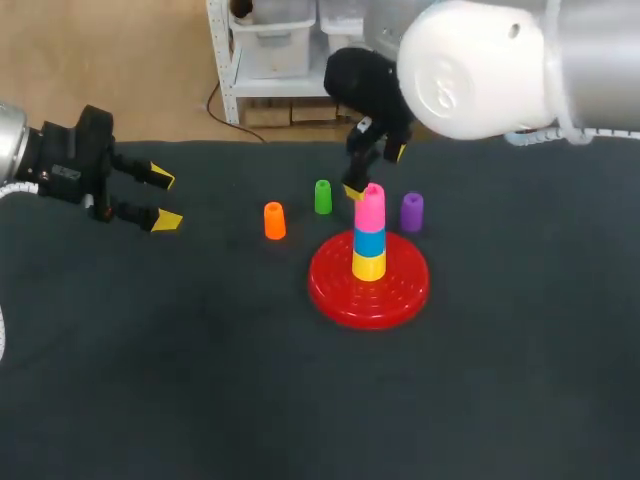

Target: Pick up and stack the cylinders on the red base in this order: pink,purple,orange,green

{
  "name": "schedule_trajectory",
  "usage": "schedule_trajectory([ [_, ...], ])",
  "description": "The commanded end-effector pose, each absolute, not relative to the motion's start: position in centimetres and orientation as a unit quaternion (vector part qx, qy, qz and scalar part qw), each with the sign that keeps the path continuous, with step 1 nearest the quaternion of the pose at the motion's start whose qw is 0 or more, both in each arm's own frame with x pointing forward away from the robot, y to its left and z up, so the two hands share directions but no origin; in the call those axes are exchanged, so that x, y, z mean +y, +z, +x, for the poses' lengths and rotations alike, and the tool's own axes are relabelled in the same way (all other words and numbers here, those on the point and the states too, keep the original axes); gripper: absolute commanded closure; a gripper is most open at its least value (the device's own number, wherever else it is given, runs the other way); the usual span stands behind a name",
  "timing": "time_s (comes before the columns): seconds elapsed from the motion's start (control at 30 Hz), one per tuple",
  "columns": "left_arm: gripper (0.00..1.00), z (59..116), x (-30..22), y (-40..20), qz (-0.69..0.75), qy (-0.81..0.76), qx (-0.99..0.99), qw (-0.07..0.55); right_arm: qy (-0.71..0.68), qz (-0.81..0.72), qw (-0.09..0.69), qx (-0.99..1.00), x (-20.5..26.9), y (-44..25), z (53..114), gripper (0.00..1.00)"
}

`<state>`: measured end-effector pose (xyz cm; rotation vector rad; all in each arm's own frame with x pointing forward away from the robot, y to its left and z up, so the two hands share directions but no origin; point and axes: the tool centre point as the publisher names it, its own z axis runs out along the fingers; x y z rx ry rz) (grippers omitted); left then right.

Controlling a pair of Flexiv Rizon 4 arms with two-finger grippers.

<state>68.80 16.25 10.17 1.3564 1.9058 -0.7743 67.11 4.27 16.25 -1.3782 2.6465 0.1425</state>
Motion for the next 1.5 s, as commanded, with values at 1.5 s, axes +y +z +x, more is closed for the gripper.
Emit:
schedule_trajectory([
  [1.5,0.0,68.7,16.3,10.1,0.519,-0.296,0.729,0.335,0.054,-0.207,0.007,0.977,-3.9,3.3,76.1,0.0],
])
